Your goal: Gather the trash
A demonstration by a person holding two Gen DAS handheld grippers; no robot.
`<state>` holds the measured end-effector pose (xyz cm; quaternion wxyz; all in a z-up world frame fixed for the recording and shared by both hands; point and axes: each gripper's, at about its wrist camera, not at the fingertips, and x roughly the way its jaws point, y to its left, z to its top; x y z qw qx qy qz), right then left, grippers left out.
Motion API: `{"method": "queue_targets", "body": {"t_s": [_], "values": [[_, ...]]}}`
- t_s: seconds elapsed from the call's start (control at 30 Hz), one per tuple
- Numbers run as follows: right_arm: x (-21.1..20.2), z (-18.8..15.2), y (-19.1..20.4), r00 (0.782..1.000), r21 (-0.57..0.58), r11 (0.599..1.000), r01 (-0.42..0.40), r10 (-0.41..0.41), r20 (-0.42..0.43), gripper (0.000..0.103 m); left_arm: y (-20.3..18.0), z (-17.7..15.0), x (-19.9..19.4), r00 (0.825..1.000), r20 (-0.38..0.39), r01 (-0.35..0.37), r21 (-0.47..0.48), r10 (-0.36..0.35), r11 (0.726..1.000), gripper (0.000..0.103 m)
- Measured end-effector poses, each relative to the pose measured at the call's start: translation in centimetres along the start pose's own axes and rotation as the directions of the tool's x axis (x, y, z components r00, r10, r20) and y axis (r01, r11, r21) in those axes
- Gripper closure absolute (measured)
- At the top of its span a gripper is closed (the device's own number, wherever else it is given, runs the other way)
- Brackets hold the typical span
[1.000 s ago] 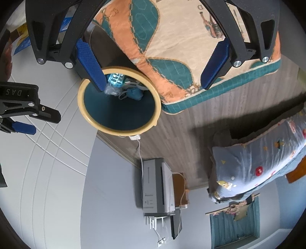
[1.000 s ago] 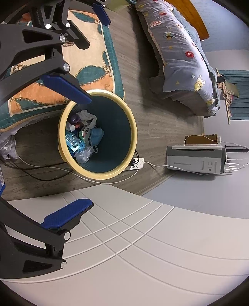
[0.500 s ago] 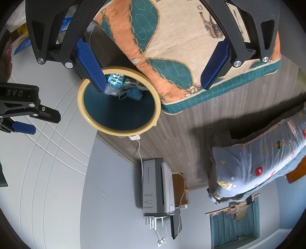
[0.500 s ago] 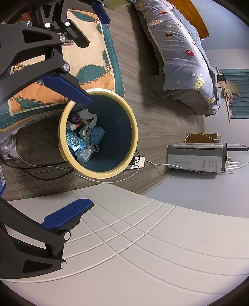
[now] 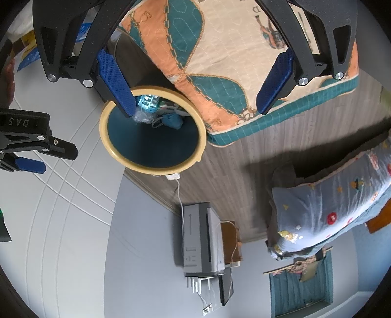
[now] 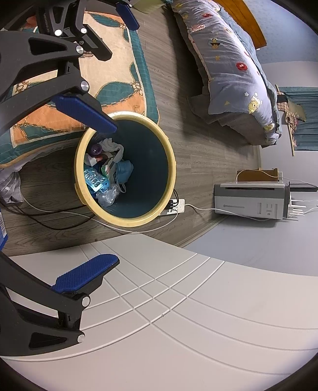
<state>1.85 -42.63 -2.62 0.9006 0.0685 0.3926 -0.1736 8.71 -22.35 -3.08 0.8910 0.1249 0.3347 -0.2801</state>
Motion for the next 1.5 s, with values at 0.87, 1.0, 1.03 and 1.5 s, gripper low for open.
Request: {"method": "queue_targets", "body": {"t_s": [0.87, 1.0, 1.03, 1.5], "values": [[0.0, 0.0, -0.1, 1.000, 0.003, 1.000, 0.007, -0.007, -0.005, 0.006, 0.4, -0.2, -0.2, 1.000, -0.001, 0.010, 0.007, -0.010, 1.000, 0.005], [0.0, 0.0, -0.1, 1.000, 0.004, 1.000, 0.006, -0.006, -0.006, 0.006, 0.7, -0.3, -0.3, 1.000, -0.002, 0.009, 0.006, -0.009, 1.000, 0.005], [0.0, 0.0, -0.1, 1.000, 0.007, 1.000, 0.006, -0.006, -0.007, 0.006, 0.7, -0.3, -0.3, 1.000, -0.004, 0.012, 0.006, -0.012, 1.000, 0.005], [-2.0, -0.2, 1.2, 0.998, 0.041, 0.997, 0.062, -0.062, -0.008, 0.006, 2.1, -0.9, -3.1, 0.999, -0.011, -0.031, 0.010, 0.031, 0.999, 0.005]]}}
